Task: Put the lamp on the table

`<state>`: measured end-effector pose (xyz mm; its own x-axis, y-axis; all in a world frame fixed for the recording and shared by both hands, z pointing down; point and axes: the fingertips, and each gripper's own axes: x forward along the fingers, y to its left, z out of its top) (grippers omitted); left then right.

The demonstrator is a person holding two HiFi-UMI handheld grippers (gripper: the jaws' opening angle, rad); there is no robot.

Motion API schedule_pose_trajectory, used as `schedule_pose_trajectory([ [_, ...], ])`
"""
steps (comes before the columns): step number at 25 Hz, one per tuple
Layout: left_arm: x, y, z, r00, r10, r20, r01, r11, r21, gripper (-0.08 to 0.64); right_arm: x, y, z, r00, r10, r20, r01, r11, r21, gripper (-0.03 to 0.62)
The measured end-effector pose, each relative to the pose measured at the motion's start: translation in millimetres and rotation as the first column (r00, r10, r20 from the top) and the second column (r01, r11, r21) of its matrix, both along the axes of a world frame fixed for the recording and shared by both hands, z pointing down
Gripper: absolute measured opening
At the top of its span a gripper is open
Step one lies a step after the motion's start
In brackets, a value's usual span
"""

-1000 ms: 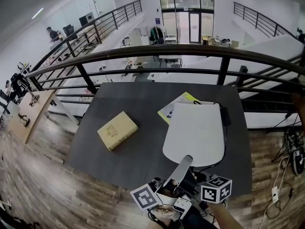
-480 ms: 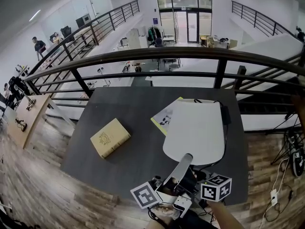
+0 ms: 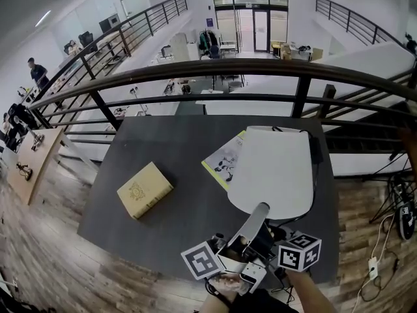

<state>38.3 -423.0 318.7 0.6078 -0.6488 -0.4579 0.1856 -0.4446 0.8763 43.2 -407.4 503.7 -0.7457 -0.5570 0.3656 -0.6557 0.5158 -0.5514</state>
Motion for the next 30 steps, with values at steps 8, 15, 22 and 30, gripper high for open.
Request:
schedule_pose_trajectory([
  [8, 4, -21, 3, 0.998, 0.056, 0.002, -0.056, 0.998, -0.011, 0.018, 6, -25, 3, 0.999, 0.048, -0.019, -0.048, 0.999, 0.0, 0.194],
  [15, 7, -51, 11, 0.994, 0.109, 0.0, -0.109, 0.994, -0.025, 0.02, 12, -55, 11, 0.995, 0.09, -0.039, -0.09, 0.996, -0.002, 0.193],
  [22, 8, -73, 14, 0.99, 0.14, 0.011, -0.14, 0.99, -0.013, 0.02, 10, -81, 13, 0.992, 0.111, -0.056, -0.11, 0.994, 0.013, 0.194],
  [30, 10, -91, 27, 0.987, 0.159, 0.004, -0.159, 0.987, -0.022, 0.023, 17, -101, 26, 0.989, 0.126, -0.082, -0.125, 0.992, 0.018, 0.193],
])
